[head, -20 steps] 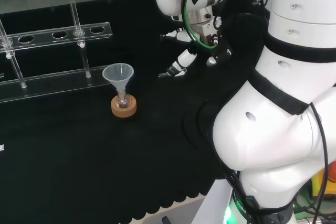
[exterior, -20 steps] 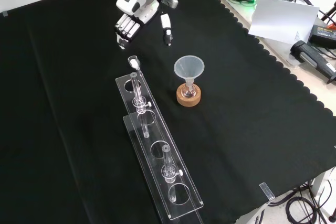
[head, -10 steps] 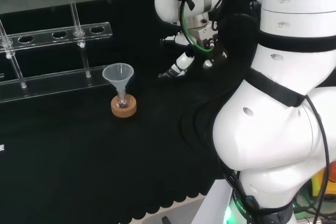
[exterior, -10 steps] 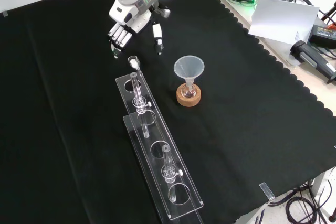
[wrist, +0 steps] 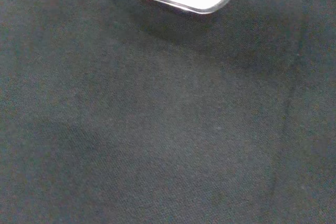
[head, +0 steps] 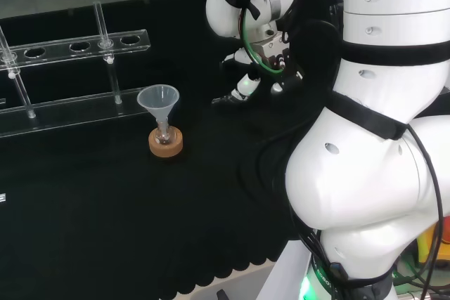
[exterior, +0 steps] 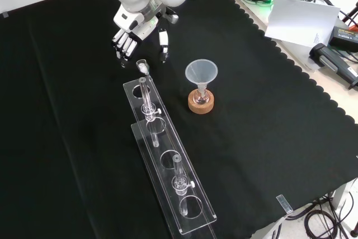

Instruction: Pick up the weighing funnel.

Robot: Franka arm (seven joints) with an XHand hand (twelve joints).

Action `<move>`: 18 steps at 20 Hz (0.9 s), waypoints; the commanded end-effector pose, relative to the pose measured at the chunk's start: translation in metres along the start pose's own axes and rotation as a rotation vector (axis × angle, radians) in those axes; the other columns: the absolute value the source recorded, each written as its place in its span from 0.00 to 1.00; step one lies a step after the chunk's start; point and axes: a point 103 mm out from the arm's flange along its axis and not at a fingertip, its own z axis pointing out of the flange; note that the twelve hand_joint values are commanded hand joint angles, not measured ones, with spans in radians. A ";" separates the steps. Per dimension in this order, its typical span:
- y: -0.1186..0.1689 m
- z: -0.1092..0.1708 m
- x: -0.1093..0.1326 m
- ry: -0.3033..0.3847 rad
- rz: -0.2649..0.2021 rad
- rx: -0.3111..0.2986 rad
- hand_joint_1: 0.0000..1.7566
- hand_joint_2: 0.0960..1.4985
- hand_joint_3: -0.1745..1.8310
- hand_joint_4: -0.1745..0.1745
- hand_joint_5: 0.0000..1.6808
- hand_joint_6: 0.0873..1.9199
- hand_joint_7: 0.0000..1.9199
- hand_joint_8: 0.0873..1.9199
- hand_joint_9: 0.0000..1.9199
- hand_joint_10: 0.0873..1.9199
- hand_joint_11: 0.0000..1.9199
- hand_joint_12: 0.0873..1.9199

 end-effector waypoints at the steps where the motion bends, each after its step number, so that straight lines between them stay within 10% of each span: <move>1: -0.005 0.004 -0.002 -0.020 0.020 0.003 0.36 0.35 0.31 0.55 0.26 0.00 0.27 0.25 0.15 0.36 0.00 0.72; 18: 0.005 0.026 0.008 -0.002 0.099 0.059 0.37 0.31 0.37 0.54 0.32 0.00 0.34 0.27 0.22 0.33 0.00 0.75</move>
